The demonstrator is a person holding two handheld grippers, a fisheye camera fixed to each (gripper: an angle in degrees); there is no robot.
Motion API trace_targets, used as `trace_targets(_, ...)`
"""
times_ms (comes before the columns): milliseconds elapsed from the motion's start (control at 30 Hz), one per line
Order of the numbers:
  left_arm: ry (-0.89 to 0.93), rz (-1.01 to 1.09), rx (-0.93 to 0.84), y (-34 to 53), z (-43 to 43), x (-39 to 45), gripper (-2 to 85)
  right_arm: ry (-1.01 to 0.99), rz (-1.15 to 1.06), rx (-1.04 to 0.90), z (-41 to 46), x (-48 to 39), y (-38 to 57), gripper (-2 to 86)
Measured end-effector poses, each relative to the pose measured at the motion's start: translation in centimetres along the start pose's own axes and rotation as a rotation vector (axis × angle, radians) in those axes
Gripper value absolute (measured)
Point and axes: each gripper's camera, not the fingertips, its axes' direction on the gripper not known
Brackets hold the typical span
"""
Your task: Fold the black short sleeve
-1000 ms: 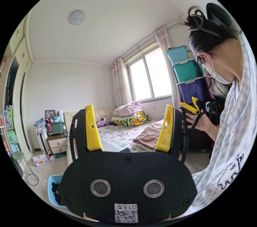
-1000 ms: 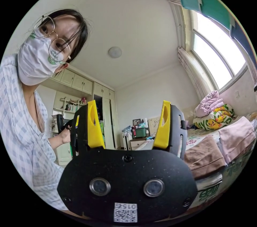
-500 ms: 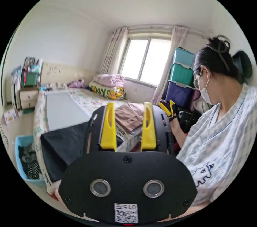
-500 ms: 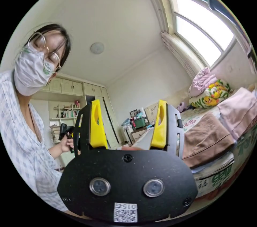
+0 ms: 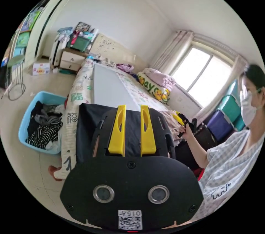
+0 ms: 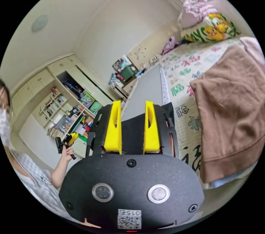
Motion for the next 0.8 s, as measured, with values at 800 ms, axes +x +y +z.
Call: trace_targets(800,-0.127,-0.499,-0.389,-11.8,29.1,-25.0,1.3,0.231,0.274,-0.502,20.5,27.6,-5.0,4.4)
